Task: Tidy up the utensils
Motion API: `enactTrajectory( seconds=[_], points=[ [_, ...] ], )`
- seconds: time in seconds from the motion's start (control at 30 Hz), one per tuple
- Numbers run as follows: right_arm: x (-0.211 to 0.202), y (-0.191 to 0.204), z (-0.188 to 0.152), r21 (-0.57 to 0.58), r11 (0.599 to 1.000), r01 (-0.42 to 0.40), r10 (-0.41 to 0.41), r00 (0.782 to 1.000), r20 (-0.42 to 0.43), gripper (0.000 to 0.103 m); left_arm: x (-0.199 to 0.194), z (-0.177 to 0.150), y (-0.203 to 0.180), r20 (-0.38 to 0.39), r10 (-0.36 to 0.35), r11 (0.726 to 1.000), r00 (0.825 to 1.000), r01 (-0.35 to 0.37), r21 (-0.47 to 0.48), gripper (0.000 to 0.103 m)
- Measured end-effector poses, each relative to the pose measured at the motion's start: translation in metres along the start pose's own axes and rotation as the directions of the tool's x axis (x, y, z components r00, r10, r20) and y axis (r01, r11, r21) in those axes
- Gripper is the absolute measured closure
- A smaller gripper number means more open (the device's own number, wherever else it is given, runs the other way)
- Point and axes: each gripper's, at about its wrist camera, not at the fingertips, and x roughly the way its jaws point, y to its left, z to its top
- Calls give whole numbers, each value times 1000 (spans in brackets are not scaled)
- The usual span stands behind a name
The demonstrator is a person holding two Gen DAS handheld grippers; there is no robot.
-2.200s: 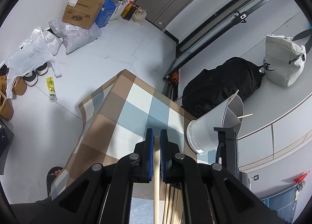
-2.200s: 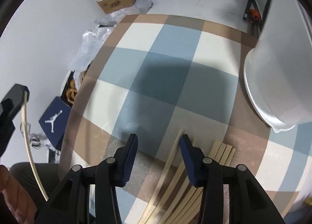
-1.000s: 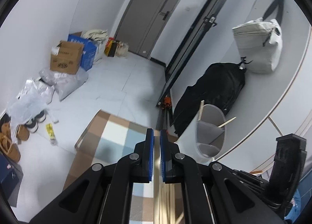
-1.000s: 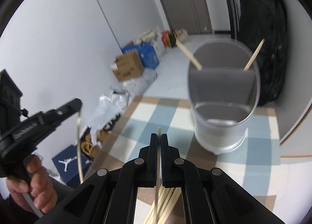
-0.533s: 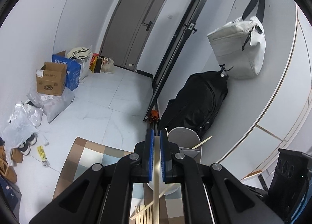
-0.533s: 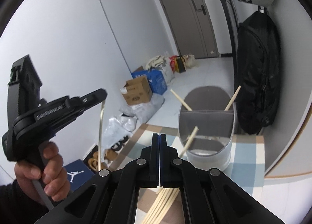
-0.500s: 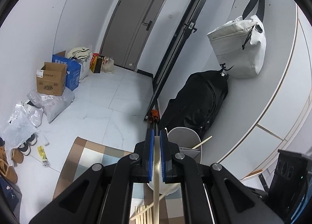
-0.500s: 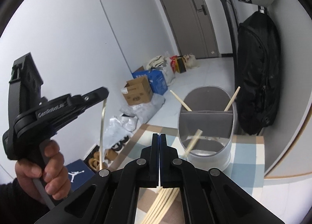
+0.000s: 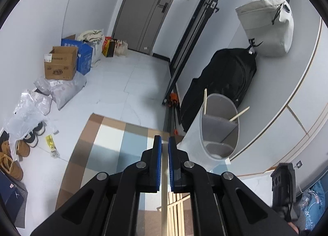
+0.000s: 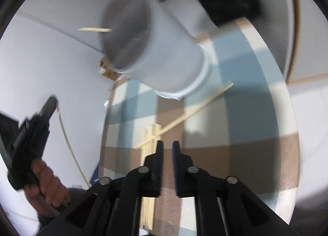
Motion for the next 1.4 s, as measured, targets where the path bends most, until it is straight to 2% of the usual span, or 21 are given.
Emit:
enactTrajectory(
  seconds=[0.03,0.1,0.13,0.17,0.33,0.43,0.53,0.6,0.63,0.7,0.77,0.83,0.9,0.97,1.0,1.07,1.17,1.23,1.33,1.4],
  points=[
    [-1,-4,2,15,1000,11,-11,1000,14,70,1,-1,1,-6,-2,1000,1000,2,-4,101],
    [-2,-12,13,52,999,10,-12,999,47,65,5,-1,2,-22,-13,1000,1000,13,-15,101],
    [0,-15,18,69,997,23,-27,998,57,55,5,-2,2,-26,-13,1000,1000,12,-16,101],
    [1,-18,23,82,996,43,-49,996,70,51,6,-2,2,-29,-12,1000,999,12,-15,101],
    [26,-9,41,30,973,231,-232,970,71,50,9,-4,9,-44,-12,999,999,10,-34,101],
    [38,8,37,-19,943,334,-329,936,124,49,10,-4,16,-50,-17,998,999,13,-62,101],
    [52,27,26,-72,884,463,-444,877,181,49,9,-4,20,-52,-14,997,999,10,-78,101],
    [55,33,17,-91,868,489,-463,861,210,49,6,-4,22,-47,-16,996,999,12,-86,101],
    [54,34,13,-91,875,476,-449,867,217,49,4,-4,23,-43,-19,996,999,15,-87,101],
    [50,34,3,-118,900,420,-389,895,218,50,2,-3,26,-34,-22,996,999,19,-87,101],
    [47,37,-9,-196,896,399,-358,909,213,50,-1,-3,27,-27,-29,996,999,26,-85,101],
    [45,47,-20,-329,873,360,-310,930,196,50,-2,-3,28,-25,-32,996,999,30,-83,101],
    [43,65,-29,-483,821,305,-248,952,180,50,-3,-5,29,-28,-36,996,999,33,-83,101],
    [45,82,-32,-600,767,229,-190,973,129,50,-5,-5,29,-25,-38,996,999,36,-77,101],
    [48,94,-35,-674,711,198,-178,979,100,50,-6,-4,30,-20,-37,997,999,36,-74,101],
    [56,109,-38,-760,633,150,-167,984,55,52,-10,-4,32,-10,-40,997,999,40,-68,101],
    [75,131,-41,-858,503,100,-211,977,-9,55,-14,-3,36,-1,-43,996,999,43,-74,101],
    [89,134,-44,-894,442,77,-258,965,-44,64,-16,-3,41,2,-45,996,999,45,-82,101],
    [104,133,-42,-923,384,33,-305,948,-93,72,-18,-3,46,5,-48,995,999,48,-90,101],
    [116,135,-43,-941,337,10,-334,936,-109,72,-18,-2,49,4,-49,994,999,50,-92,101]
  ],
)
